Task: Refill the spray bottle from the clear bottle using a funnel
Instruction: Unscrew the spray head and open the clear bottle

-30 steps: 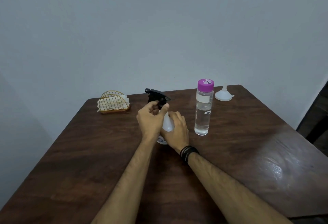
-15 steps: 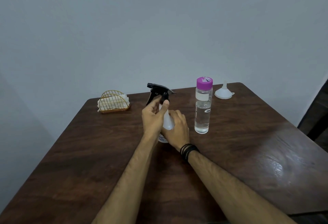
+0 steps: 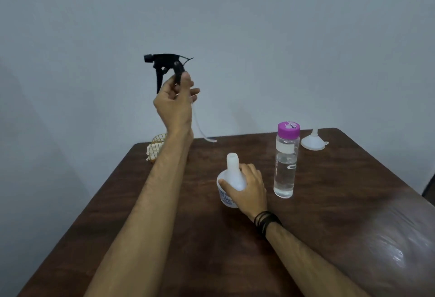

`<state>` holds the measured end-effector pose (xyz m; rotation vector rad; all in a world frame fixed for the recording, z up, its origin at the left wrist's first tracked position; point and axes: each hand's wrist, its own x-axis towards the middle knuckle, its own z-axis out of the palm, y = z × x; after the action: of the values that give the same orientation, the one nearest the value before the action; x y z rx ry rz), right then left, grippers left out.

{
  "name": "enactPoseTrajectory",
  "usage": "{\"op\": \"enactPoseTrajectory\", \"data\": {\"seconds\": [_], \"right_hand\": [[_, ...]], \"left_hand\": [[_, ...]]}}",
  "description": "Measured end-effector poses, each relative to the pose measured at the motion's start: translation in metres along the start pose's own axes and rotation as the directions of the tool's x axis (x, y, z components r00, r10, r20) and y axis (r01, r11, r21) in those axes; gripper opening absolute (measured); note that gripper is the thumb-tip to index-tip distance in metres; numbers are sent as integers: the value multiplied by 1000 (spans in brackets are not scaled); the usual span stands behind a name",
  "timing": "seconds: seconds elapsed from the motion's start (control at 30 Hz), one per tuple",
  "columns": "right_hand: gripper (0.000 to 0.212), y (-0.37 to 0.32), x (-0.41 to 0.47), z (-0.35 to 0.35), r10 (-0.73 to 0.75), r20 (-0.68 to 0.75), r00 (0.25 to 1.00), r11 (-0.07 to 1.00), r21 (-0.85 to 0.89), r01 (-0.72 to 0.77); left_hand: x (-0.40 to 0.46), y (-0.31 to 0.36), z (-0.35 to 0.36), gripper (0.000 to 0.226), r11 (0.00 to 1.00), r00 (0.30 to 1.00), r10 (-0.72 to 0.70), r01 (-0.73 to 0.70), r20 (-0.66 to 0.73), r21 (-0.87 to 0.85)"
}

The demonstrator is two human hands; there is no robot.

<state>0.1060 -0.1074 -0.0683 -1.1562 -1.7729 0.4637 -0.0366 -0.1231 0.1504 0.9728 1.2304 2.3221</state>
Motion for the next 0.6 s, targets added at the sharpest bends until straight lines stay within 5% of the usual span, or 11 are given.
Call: {"op": "enactPoseTrajectory", "data": {"seconds": [0.2, 0.37, 0.6], "right_hand": [[51, 3, 3, 2, -26, -8, 1000, 1000, -17, 25], [52, 2, 1, 2, -23, -15, 1000, 1000, -3, 23], [57, -2, -1, 0, -6, 3, 1000, 1000, 19, 6]], "left_hand": [[-14, -50, -55, 29, 906, 958, -286, 267, 10, 327], [-57, -116, -102, 36, 610, 896, -434, 372, -98, 699], [-67, -135, -119, 49, 239, 877, -463, 264, -129, 934]]}}
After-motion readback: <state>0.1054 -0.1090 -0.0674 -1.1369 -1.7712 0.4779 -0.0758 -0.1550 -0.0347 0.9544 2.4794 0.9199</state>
